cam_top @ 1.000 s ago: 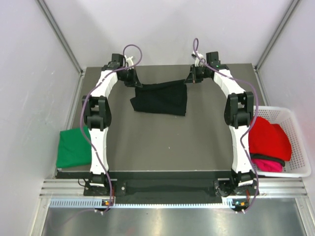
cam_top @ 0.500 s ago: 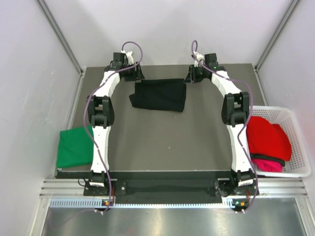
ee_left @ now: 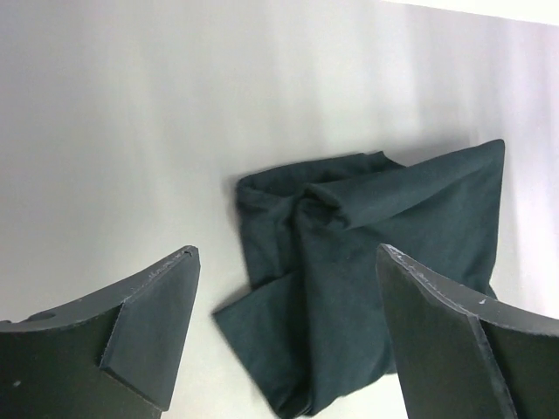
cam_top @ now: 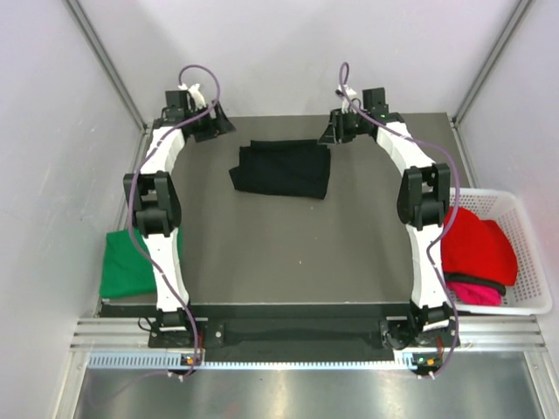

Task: Fold and stack the t-shirts
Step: Fold the tshirt, then neatly place the folded tshirt to the corner

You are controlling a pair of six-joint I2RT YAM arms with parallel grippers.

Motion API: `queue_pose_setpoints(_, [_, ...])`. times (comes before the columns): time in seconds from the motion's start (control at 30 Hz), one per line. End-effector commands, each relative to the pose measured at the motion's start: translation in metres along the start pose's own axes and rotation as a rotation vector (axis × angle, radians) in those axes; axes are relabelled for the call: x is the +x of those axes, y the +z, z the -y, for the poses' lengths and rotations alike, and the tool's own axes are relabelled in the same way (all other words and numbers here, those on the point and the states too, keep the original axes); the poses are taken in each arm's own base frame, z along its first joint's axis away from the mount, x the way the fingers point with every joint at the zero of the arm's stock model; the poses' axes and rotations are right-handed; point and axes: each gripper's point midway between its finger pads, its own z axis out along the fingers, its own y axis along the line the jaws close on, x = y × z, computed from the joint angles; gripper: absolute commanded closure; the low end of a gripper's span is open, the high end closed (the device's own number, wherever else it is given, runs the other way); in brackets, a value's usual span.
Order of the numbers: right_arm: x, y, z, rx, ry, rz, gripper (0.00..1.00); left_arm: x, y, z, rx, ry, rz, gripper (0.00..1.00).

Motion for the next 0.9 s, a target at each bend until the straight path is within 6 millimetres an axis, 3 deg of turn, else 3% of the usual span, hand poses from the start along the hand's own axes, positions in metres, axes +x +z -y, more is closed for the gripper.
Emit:
queue_pose_setpoints(0.0, [0.003, 0.006, -0.044, -0.159, 0.005, -0.008, 0.57, 0.002, -0.007, 0.004, 0.104, -0.025, -0.015, 0.14])
queue_pose_setpoints(0.13, [0.019, 0.021, -0.051, -0.191, 0.024, -0.043, 0.57, 0.014, 0.003, -0.018, 0.078, -0.049, -0.055, 0.13])
queue_pose_setpoints(0.27, [0.034, 0.036, -0.050, -0.205, 0.045, -0.071, 0.56, 0.038, 0.015, -0.033, 0.086, -0.123, -0.115, 0.13])
queue_pose_setpoints(0.4, [0.045, 0.048, -0.051, -0.213, 0.053, -0.092, 0.55, 0.057, 0.020, -0.038, 0.106, -0.195, -0.167, 0.14])
queue_pose_setpoints(0.6, [0.065, 0.066, -0.067, -0.244, 0.051, -0.144, 0.55, 0.084, 0.027, -0.048, 0.146, -0.281, -0.247, 0.17])
queue_pose_setpoints(0.87, [0.052, 0.069, -0.096, -0.280, -0.015, -0.130, 0.55, 0.120, 0.025, -0.042, 0.227, -0.356, -0.347, 0.19])
